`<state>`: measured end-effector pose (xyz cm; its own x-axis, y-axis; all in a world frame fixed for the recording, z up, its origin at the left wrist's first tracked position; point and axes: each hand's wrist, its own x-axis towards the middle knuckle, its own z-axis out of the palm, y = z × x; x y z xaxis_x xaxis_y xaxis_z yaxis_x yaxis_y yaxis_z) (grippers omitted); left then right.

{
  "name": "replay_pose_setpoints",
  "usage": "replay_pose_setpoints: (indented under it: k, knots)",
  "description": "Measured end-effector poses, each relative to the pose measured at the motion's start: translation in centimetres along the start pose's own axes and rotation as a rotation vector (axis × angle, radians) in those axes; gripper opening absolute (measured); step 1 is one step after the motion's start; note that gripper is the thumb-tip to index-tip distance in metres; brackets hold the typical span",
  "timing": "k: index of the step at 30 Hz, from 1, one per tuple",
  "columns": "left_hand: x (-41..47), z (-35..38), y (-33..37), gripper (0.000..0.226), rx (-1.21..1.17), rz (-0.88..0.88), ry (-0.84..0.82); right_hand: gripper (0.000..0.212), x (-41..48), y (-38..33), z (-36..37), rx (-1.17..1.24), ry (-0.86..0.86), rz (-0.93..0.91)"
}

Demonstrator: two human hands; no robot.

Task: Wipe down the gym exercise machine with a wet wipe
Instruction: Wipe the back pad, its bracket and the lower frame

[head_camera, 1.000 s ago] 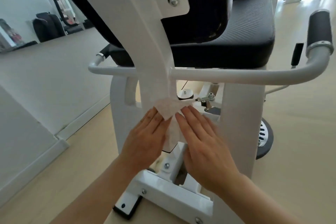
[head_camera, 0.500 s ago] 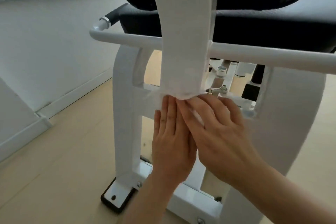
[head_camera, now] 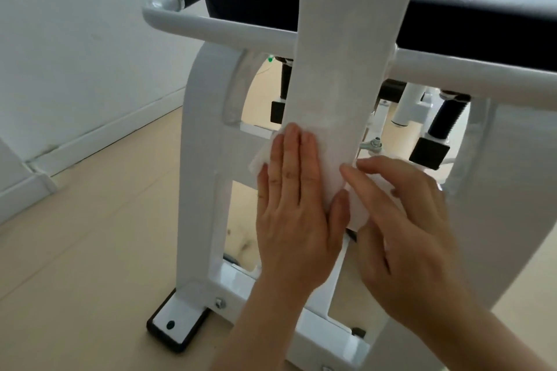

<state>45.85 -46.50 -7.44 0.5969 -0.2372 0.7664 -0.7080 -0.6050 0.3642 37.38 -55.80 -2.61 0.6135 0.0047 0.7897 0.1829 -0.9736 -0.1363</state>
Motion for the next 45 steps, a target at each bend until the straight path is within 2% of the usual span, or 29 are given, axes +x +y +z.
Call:
replay_pose_setpoints:
  k: [2,4,7,9,10,13,17,19,23,26,30,31,32,33,34,35,36,37,38,40,42,45]
  knots:
    - [-1.7,0.5,0.2,0.076,0.063,-0.089,-0.037,0.044,0.3,-1.6,0.4,-0.07,-0.001,-0.088]
    - [-3.6,0.4,0.0,0.078,0.099,-0.05,-0.086,0.048,0.5,-2.9,1.7,-0.157,-0.069,-0.147]
    - [-4.0,-0.2,-1.9,0.069,-0.11,0.055,-0.128,0.052,1.3,-3.0,3.6,-0.175,-0.197,-0.127]
    - [-2.6,0.1,-3.6,0.065,-0.327,-0.041,-0.11,0.052,2.0,-2.8,4.0,-0.232,-0.26,-0.17]
    - [-1.7,0.4,-4.6,0.061,-0.337,-0.06,-0.084,0.049,2.3,-2.7,4.2,-0.316,-0.268,-0.205]
    - [0.0,1.0,-6.7,0.051,-0.26,0.128,-0.043,0.049,2.6,-3.0,4.5,-0.443,-0.28,-0.275]
    - [3.3,-0.9,-8.7,0.048,-0.342,0.192,-0.237,0.053,2.4,-3.0,4.7,-0.521,-0.339,-0.275]
    - [4.2,-0.9,-10.4,0.047,-0.245,0.261,-0.23,0.055,2.5,-3.3,4.7,-0.538,-0.341,-0.265]
    - [4.5,0.5,-12.5,0.049,0.102,0.47,-0.156,0.059,3.0,-4.3,5.2,-0.59,-0.411,-0.248]
    - [6.4,0.1,-14.1,0.043,0.22,0.45,-0.116,0.058,3.8,-4.7,5.9,-0.644,-0.445,-0.265]
    - [8.1,-0.3,-14.7,0.038,0.259,0.411,-0.027,0.037,4.5,-6.0,6.3,-0.757,-0.615,-0.232]
    - [7.8,0.1,-14.1,0.036,0.221,0.39,-0.018,0.039,4.6,-6.2,8.1,-0.828,-0.668,-0.17]
    - [7.1,0.6,-13.5,0.035,0.184,0.375,-0.02,0.052,3.9,-6.9,9.7,-0.743,-0.871,-0.055]
    - [6.4,1.0,-12.8,0.036,0.161,0.381,-0.023,0.064,3.4,-7.5,11.3,-0.596,-0.72,0.035]
    - [5.8,1.3,-12.4,0.039,0.158,0.408,-0.038,0.065,3.0,-7.5,13.3,-0.528,-0.628,0.088]
    - [5.6,1.3,-12.3,0.044,0.174,0.457,-0.062,0.062,3.1,-7.2,14.0,-0.472,-0.584,0.089]
    - [5.8,1.1,-12.7,0.048,0.199,0.515,-0.096,0.061,2.6,-7.3,12.8,-0.413,-0.679,0.071]
    - [6.2,0.6,-13.5,0.051,0.229,0.569,-0.124,0.059,2.2,-7.7,10.6,-0.508,-0.681,-0.014]
    - [6.7,0.0,-14.5,0.052,0.253,0.604,-0.145,0.051,2.3,-7.8,8.7,-0.571,-0.681,-0.2]
    - [7.1,-1.1,-17.1,0.052,0.283,0.605,-0.138,0.027,4.4,-6.8,6.5,-0.681,-0.578,-0.359]
    - [6.3,-1.2,-18.8,0.051,0.259,0.488,-0.096,0.02,5.3,-5.6,7.1,-0.736,-0.597,-0.404]
    - [3.7,1.1,-16.2,0.05,0.089,0.118,0.044,0.019,5.2,-4.9,8.1,-0.633,-0.519,-0.458]
